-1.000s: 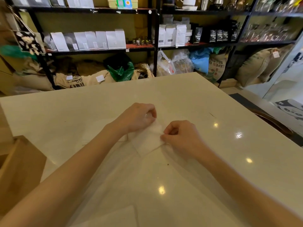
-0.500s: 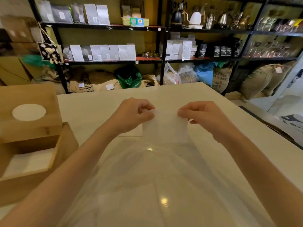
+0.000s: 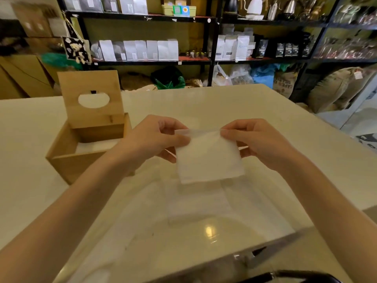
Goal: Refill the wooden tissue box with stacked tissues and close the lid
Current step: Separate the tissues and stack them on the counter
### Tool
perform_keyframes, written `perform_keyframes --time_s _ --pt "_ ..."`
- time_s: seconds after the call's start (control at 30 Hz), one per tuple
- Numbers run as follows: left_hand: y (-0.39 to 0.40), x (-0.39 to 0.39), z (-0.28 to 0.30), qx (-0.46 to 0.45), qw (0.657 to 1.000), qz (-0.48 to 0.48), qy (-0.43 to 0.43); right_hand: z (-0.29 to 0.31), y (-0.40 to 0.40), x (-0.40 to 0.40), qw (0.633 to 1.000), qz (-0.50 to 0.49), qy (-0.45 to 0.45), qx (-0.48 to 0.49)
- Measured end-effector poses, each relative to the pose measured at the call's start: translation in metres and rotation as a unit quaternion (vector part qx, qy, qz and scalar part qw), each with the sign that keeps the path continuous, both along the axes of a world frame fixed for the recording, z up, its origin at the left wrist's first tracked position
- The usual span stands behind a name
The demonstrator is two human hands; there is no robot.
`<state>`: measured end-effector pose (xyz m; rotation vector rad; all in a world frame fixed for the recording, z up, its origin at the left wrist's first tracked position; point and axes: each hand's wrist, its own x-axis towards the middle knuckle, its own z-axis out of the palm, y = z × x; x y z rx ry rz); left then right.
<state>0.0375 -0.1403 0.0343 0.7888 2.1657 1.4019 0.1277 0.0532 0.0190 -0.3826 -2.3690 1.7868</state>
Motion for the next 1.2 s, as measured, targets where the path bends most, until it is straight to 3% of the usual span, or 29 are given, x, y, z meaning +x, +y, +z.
perform_keyframes --time_s 0.23,0.63,0.77,0.9,1.03,1.2 --pt "-0.025 0.012 -0.030 -0.045 0.997 -0.013 -0.069 -0.027 -0.021 0.012 0.990 0.029 -0.104 -0.095" --pt "-0.029 0.009 -0.067 -0.108 0.992 0.018 -0.057 -0.047 -0.028 0.004 0.986 0.053 -0.156 -0.003" --pt "-0.029 0.008 -0.071 -0.107 0.994 0.015 -0.030 -0.044 -0.024 0.001 0.979 0.091 -0.170 0.061" --pt "-0.029 0.012 -0.069 -0.155 0.983 0.004 0.101 -0.043 -0.024 0.001 0.966 0.102 -0.152 0.185" --pt "-0.025 0.014 -0.062 -0.250 0.940 -0.031 0.231 -0.041 -0.027 -0.001 0.927 0.116 -0.143 0.328" --pt "-0.015 -0.001 -0.051 -0.398 0.882 -0.086 0.237 -0.028 -0.020 -0.009 0.887 0.172 -0.171 0.394"
